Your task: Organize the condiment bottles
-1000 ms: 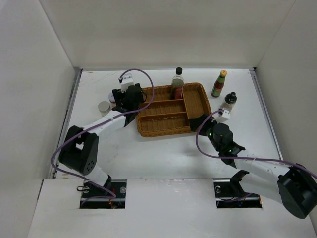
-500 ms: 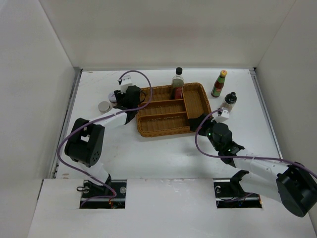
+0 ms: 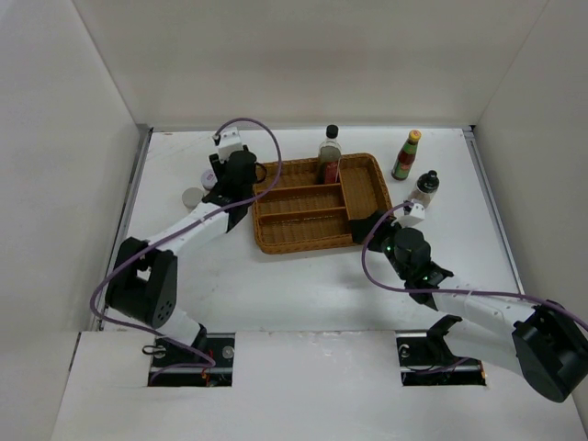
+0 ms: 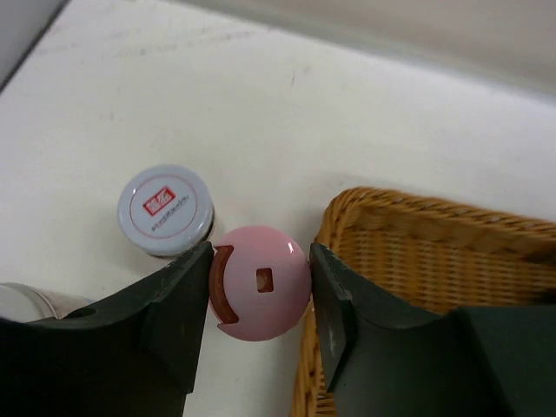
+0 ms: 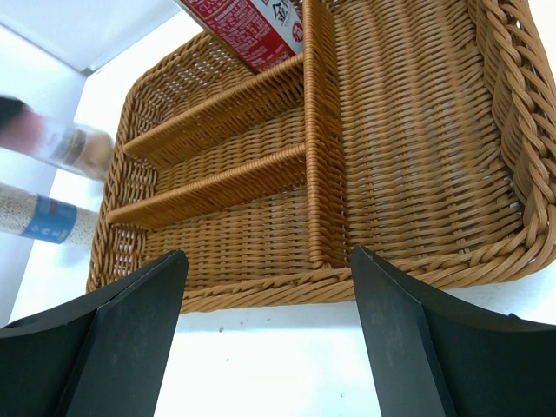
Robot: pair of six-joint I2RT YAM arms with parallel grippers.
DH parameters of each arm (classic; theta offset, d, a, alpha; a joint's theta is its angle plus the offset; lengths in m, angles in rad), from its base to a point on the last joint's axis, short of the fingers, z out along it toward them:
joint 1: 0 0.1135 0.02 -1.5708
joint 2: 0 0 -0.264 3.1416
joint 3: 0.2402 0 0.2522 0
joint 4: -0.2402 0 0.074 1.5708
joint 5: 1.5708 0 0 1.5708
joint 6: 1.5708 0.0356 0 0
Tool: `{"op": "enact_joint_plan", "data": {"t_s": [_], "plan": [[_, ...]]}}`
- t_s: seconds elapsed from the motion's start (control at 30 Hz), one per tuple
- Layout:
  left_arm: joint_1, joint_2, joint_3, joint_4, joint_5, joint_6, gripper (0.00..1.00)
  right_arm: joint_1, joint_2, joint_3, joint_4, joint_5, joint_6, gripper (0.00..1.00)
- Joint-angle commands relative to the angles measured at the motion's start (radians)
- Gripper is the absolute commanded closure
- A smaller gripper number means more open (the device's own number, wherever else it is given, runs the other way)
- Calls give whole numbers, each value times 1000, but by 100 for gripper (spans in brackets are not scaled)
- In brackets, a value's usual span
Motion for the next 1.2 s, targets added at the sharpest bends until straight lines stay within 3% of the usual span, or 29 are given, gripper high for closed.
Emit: {"op": "enact_joint_plan", "data": {"t_s": [0.0, 0.57, 1.17], "plan": [[-49, -80, 92, 100, -51, 62, 71, 11, 12, 37, 56, -17, 2, 18], [-208, 317, 471, 132, 87, 47, 69, 11, -31, 30, 53, 6, -15, 18], [-234, 445, 444, 70, 81, 28, 64, 10, -28, 31, 45, 1, -10, 18]]}}
